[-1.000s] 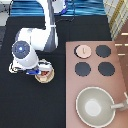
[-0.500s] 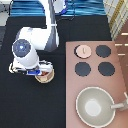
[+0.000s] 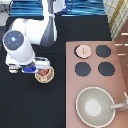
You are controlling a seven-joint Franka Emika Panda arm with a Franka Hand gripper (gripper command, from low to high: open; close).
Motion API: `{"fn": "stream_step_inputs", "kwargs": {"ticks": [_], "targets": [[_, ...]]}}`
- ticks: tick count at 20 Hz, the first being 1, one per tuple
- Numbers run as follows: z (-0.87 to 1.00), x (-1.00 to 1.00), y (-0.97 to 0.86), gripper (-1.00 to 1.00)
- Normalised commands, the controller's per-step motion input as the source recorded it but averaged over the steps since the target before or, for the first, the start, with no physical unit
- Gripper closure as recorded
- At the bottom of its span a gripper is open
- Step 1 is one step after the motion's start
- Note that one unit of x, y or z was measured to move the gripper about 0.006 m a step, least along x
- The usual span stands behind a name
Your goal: Take the lid off the pot, put the pot on the plate, and use the tool to push the pot to the front of the table.
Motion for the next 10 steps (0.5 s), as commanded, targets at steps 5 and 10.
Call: {"fn": "stream_step_inputs", "kwargs": {"ticks": [5,10], "targets": [[0.33,-0.52,-0.67,-1.00],[-0.09,-0.76,-0.65,-1.00]]}}
